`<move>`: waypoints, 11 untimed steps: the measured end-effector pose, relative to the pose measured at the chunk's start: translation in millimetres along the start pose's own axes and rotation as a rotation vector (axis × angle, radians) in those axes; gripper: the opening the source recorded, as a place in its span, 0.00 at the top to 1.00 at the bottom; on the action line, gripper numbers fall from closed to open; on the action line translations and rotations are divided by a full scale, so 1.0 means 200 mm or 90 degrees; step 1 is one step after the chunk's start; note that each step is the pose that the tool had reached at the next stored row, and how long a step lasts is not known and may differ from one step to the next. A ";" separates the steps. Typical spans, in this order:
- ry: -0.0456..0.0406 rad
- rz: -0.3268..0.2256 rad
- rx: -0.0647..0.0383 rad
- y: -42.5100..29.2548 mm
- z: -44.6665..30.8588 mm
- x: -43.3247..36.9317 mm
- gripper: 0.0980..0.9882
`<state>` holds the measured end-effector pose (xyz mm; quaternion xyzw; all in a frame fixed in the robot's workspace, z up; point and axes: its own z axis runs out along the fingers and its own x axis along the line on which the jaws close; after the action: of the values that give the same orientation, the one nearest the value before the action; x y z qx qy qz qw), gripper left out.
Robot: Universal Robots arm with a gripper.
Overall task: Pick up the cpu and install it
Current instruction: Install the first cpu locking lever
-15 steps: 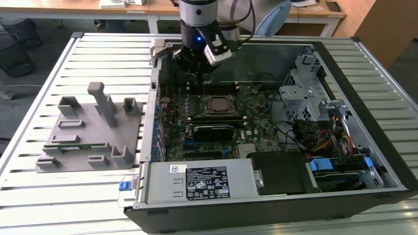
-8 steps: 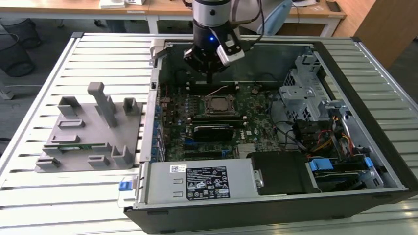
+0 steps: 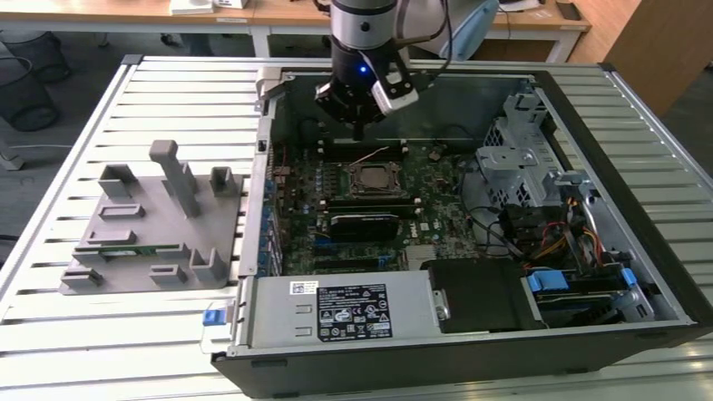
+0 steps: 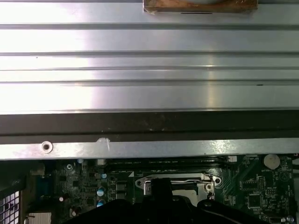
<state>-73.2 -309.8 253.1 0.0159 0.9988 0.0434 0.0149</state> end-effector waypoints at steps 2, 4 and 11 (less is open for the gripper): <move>-0.0001 0.000 0.000 -0.002 0.009 -0.005 0.99; 0.0000 0.000 0.000 -0.012 0.018 -0.012 0.99; 0.0000 0.000 0.000 -0.020 0.057 -0.048 0.99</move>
<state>-63.3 -313.1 241.7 0.0159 0.9988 0.0434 0.0149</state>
